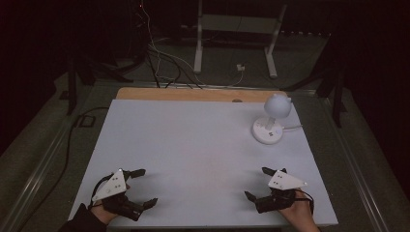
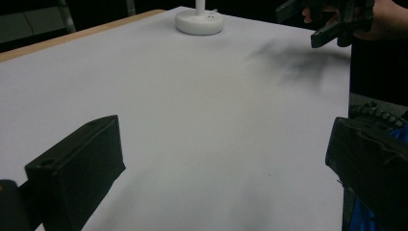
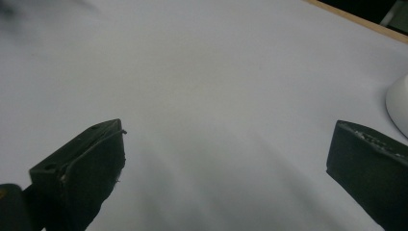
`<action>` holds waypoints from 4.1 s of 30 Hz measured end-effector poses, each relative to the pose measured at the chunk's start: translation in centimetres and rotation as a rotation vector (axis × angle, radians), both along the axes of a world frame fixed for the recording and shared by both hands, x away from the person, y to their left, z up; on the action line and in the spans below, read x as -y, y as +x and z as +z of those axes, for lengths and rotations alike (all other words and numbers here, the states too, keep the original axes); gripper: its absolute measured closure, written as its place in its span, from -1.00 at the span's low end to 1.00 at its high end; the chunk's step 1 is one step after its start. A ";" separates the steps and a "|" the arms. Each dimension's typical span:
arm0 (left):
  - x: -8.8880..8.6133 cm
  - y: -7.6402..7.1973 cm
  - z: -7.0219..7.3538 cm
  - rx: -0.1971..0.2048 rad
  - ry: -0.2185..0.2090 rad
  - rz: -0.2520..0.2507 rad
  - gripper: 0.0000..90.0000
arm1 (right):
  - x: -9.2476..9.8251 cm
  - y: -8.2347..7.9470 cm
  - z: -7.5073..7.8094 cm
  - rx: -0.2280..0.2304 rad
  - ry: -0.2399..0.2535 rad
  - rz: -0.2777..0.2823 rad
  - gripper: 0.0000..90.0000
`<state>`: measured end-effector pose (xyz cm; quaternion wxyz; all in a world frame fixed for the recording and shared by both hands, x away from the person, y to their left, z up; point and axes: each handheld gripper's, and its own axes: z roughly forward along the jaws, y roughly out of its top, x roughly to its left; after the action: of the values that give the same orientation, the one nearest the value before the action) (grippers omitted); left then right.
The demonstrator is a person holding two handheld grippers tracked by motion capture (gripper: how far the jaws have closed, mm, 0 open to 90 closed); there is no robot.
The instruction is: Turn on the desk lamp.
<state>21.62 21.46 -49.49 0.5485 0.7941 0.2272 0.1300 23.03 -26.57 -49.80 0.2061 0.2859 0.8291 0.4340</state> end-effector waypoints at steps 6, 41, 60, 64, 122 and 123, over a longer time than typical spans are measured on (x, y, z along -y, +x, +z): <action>0.0 0.0 0.0 -0.001 0.000 0.001 -1.00 | -0.2 -0.1 0.0 -0.013 -0.001 0.012 -1.00; 0.0 0.1 0.0 -0.011 -0.008 0.003 -1.00 | -0.6 0.9 3.1 0.005 0.094 -0.003 -0.99; 0.1 0.0 0.0 -0.010 -0.003 -0.002 -1.00 | -0.1 3.6 5.0 0.067 0.109 -0.145 -0.99; 0.0 0.0 0.0 -0.013 -0.008 0.001 -1.00 | 0.1 4.3 5.4 0.090 0.107 -0.217 -0.99; 0.1 0.0 0.1 -0.013 0.001 0.000 -1.00 | 0.2 12.2 2.9 -0.012 0.094 -0.629 -0.72; 0.1 0.0 0.0 -0.016 0.001 0.001 -1.00 | 0.3 12.3 2.8 -0.016 0.092 -0.636 -0.64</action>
<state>21.57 21.39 -49.45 0.5462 0.7953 0.2318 0.1242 35.30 -26.84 -46.95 0.3119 0.5430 0.6794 0.3826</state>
